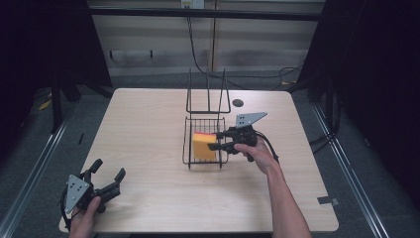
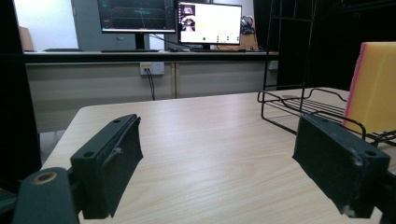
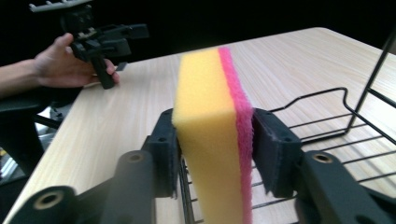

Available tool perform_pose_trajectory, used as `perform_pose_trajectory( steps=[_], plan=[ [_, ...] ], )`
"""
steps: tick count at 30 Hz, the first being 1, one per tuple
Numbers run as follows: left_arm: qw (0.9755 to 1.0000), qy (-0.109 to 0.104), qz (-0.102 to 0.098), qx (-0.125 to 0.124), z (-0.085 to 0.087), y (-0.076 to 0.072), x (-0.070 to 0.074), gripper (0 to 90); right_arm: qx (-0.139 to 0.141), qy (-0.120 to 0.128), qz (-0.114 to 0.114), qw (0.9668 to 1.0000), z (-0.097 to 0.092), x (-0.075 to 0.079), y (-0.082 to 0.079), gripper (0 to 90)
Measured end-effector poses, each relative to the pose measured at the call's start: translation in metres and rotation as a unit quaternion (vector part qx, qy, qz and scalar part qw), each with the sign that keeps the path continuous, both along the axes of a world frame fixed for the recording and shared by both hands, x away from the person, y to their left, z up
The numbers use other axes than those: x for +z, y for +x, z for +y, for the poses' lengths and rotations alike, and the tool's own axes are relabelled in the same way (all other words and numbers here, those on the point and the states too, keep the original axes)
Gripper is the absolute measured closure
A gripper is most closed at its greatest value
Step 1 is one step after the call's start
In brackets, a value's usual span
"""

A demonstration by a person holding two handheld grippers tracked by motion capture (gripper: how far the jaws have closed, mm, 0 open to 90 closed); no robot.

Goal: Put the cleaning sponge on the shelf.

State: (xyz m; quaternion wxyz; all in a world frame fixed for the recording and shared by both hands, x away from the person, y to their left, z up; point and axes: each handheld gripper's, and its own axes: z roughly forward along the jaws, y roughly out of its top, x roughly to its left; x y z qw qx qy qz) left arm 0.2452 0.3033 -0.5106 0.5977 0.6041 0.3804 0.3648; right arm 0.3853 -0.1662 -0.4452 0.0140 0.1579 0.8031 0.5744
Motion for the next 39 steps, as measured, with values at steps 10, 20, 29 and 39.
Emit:
perform_pose_trajectory(
  steps=[10, 20, 29, 39],
  plan=[
    [1.0, 0.001, 0.0, 0.0, 0.0, 0.0, 0.0, 14.8, -0.02, 0.002, 0.002, 0.9998, 0.004, 0.001, -0.001, 34.5],
    [1.0, 0.001, 0.001, 0.0, 0.0, 0.0, 0.0, 14.8, -0.057, 0.022, 0.006, 0.9981, 0.001, 0.008, -0.002, 15.5],
    [1.0, -0.001, -0.001, 0.002, 0.0, 0.0, 0.0, 14.9, -0.088, 0.023, -0.001, 0.9959, -0.003, 0.015, -0.007, 13.6],
    [1.0, 0.0, 0.0, 0.001, 0.0, 0.0, 0.0, 14.8, -0.122, 0.017, -0.019, 0.9922, -0.008, 0.026, -0.018, 13.6]
  ],
)
